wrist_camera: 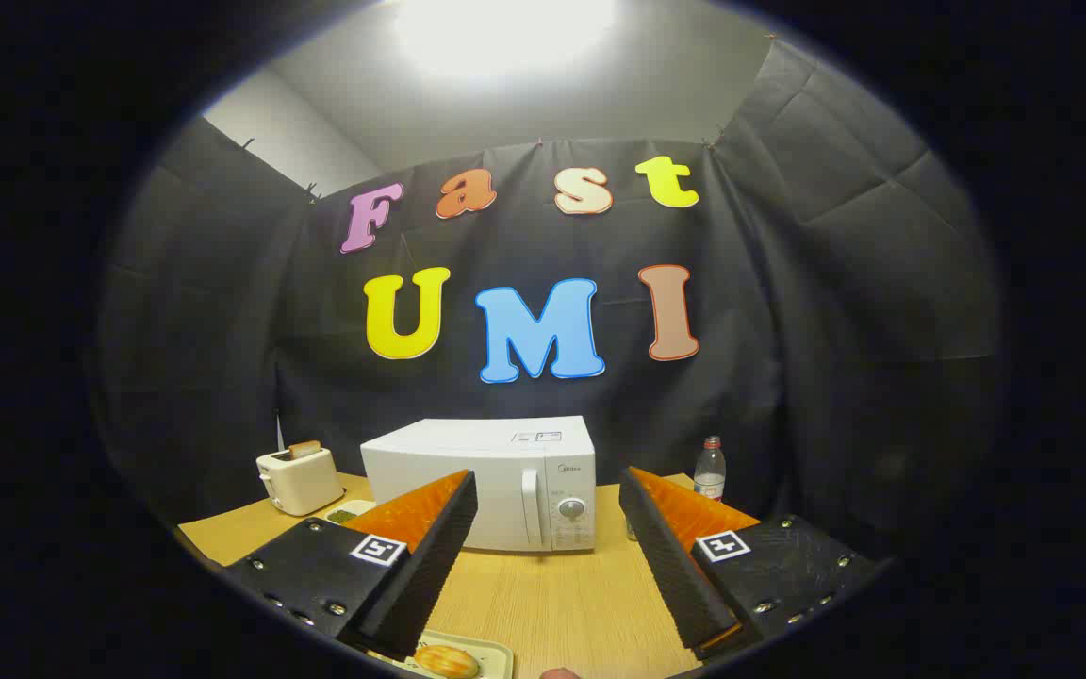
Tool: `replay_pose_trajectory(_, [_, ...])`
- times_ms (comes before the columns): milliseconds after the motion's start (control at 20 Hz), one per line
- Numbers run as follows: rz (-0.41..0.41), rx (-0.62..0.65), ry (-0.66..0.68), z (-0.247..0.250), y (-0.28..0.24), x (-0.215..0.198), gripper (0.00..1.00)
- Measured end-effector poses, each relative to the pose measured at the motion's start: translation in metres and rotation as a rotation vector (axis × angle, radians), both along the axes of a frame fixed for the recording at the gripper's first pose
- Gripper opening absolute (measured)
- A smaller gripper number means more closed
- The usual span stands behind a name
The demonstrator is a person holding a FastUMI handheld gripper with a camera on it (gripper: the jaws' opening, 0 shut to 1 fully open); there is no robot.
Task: Open the microwave, put the food inside, and close the microwave door.
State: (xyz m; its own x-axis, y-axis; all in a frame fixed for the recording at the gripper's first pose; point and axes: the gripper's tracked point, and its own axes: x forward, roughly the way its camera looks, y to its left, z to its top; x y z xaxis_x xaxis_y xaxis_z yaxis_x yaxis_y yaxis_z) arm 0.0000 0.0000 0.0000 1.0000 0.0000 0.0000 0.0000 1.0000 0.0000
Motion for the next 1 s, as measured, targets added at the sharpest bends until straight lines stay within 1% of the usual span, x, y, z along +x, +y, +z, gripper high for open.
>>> replay_pose_trajectory(350, [0.018,-0.008,-0.007,0.0,0.008,-0.002,0.96])
replay_pose_trajectory(550, [0.03,-0.002,-0.007,-0.002,0.008,0.005,0.96])
replay_pose_trajectory(750, [0.039,-0.002,0.004,-0.006,0.0,0.025,0.96])
replay_pose_trajectory(1000, [0.048,-0.01,0.011,-0.013,-0.008,0.064,0.96])
